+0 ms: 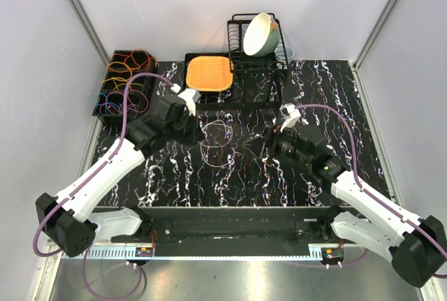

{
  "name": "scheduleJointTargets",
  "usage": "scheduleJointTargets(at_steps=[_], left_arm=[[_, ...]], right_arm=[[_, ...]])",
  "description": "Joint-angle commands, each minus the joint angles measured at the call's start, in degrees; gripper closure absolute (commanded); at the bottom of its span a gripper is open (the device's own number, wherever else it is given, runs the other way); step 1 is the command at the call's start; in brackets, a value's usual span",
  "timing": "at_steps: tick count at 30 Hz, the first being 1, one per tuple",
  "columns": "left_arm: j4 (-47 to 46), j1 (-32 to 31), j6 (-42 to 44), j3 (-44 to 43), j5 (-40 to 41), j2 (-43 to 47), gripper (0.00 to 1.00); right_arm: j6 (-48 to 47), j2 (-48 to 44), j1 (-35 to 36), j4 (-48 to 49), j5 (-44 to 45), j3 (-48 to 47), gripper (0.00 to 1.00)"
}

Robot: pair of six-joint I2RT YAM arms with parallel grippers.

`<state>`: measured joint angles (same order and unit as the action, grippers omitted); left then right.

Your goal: Untangle the cables

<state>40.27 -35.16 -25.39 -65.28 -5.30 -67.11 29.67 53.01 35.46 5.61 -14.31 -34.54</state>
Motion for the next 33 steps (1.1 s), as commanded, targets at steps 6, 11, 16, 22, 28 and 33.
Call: scheduleJointTargets(at_steps=[6, 11, 16, 22, 28, 33], left_arm=[[-13.19, -8.43, -3.44, 2.61, -3.24, -8.98, 1.00], [-16.36, -12.65, -5.81, 1.48, 3.09, -19.08, 1.00], [-16.54, -13.53, -6.34, -0.20, 4.77, -25.70, 0.92], [-14.52, -14.50, -5.56, -0.38, 9.25, -23.95, 0.34], [-8.73, -14.59, -2.31, -1.78, 11.89, -21.13, 0.18], [-4.15, -15.55, -0.81, -4.07, 16.98, -20.17, 0.16]], right_arm=[[1.09, -1.24, -0.22, -5.25, 12.37, 0.87, 0.23], [3.29, -1.33, -0.22, -5.17, 14.04, 3.34, 0.24], [2.94, -1.33, -0.22, -6.84, 15.53, 5.45, 0.24], [2.67, -0.63, -0.22, -6.05, 16.15, 7.12, 0.24], [2.67, 1.48, -0.13, -3.41, 15.71, 7.03, 0.24], [2.15, 1.92, -0.22, -1.92, 15.19, 8.09, 0.24]])
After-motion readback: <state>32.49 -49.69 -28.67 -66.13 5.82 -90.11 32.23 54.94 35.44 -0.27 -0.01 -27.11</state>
